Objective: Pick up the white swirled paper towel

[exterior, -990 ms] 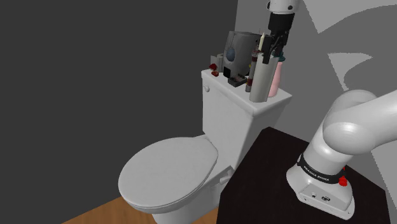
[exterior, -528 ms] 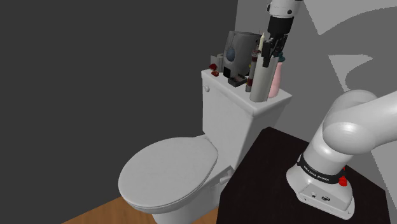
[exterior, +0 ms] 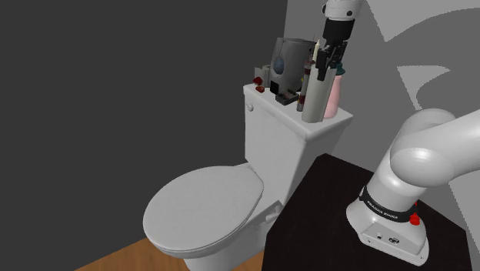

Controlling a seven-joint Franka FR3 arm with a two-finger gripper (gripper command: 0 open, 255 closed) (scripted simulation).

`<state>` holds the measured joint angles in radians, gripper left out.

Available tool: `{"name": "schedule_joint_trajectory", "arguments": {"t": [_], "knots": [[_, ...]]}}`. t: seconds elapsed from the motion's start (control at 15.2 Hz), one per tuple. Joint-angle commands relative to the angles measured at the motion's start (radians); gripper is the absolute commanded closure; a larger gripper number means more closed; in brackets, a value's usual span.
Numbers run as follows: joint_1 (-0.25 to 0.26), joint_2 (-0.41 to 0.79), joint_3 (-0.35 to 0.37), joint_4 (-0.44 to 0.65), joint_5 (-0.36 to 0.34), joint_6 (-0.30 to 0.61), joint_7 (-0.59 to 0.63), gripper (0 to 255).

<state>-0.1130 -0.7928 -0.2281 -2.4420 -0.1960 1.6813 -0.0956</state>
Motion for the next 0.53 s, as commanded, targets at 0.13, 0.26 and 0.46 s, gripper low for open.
{"name": "schedule_joint_trajectory", "arguments": {"t": [0.13,0.26,0.46], "knots": [[0.002,0.011,0.002,0.039,0.008,-0.052,-0.005,255],[0.004,0.017,0.005,0.069,0.011,-0.077,-0.006,255],[0.006,0.026,0.01,0.115,0.016,-0.113,-0.009,255]]}}
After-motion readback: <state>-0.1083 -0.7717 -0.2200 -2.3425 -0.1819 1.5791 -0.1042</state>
